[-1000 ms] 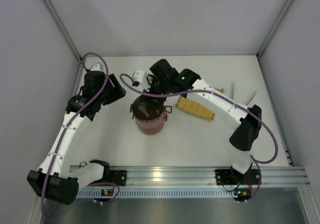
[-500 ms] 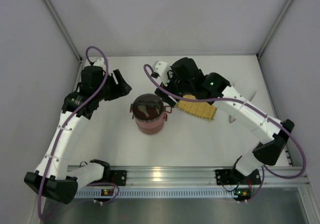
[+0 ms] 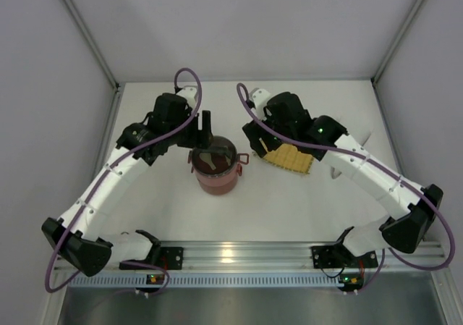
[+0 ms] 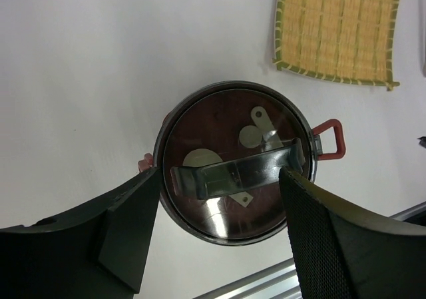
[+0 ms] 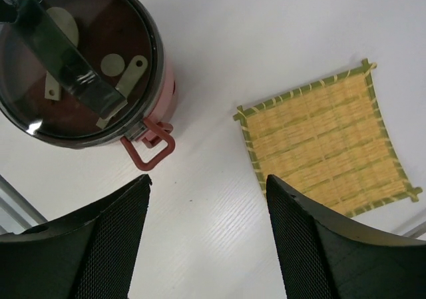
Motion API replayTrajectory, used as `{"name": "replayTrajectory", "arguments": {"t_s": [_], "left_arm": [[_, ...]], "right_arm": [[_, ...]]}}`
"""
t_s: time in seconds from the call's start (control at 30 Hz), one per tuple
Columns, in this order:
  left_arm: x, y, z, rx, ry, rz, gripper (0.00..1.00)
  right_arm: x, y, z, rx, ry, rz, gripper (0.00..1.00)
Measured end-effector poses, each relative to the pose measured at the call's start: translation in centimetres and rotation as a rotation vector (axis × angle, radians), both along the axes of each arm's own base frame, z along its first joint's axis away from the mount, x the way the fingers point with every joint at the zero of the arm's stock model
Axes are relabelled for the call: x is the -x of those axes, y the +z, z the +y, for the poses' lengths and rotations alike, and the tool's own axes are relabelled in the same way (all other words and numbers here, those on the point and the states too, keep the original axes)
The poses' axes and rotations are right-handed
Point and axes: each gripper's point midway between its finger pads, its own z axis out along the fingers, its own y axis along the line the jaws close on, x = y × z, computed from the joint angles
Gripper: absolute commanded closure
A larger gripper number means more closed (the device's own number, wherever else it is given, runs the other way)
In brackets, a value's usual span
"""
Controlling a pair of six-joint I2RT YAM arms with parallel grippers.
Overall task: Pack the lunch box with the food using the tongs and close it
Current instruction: Close the fastener on the packing box.
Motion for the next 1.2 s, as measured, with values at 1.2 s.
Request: {"name": "replayTrajectory", "arguments": {"t_s": [1.2], "left_arm": [[4.3, 0.3, -1.2, -0.218, 0.026, -0.094, 0.15]], "right_arm": [[-0.1, -2.1, -0.8, -0.085, -0.167, 0.062, 0.37]]}}
